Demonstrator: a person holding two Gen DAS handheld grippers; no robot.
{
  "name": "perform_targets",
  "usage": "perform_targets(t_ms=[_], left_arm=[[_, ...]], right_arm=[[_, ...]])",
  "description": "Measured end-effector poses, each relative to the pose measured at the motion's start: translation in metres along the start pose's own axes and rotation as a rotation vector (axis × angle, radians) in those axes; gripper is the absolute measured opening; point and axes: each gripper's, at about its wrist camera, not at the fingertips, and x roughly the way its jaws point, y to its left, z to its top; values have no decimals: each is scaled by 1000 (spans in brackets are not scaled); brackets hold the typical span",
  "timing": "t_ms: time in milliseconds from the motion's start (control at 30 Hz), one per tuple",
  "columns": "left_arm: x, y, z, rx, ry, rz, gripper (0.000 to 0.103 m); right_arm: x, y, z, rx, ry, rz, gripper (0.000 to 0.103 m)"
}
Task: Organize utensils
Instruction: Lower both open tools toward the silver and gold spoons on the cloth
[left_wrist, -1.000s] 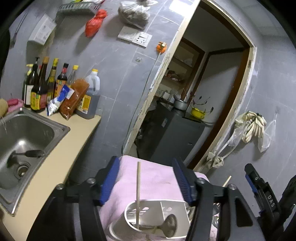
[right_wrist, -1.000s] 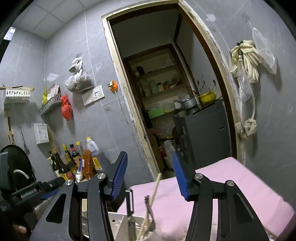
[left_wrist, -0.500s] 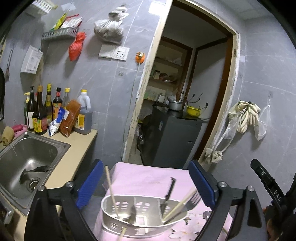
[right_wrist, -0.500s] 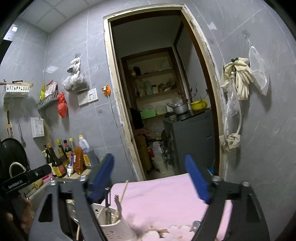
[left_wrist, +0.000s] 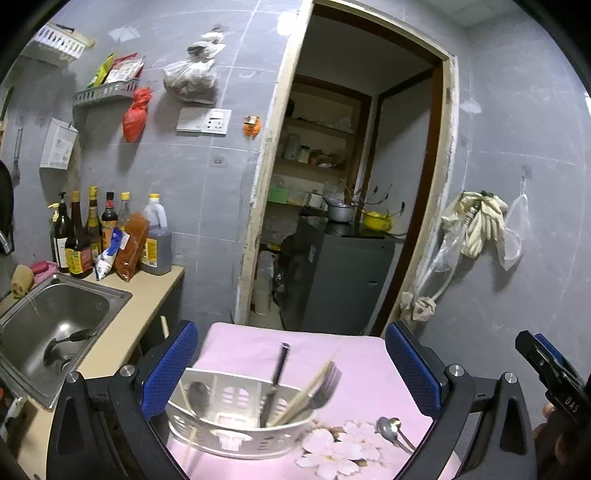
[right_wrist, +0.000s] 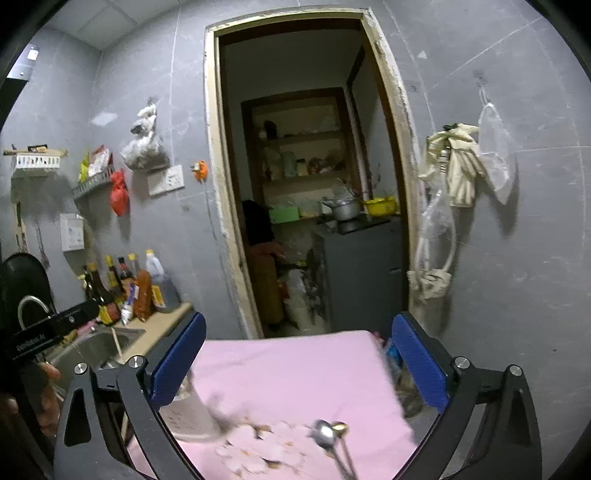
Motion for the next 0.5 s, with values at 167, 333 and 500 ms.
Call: perform_targets(t_ms=[167,333,500], left_arm=[[-2,-31,-16,37,8,-7,102],[5,-60,-40,74,58,-23,102],[18,-79,-63,85,117,-33,102]], right_arm=[[-4,-31,-10,-1,41,-36,100],[2,-57,-21,2,74,-49,100],[15,-79,-37,0,118,-53,100]])
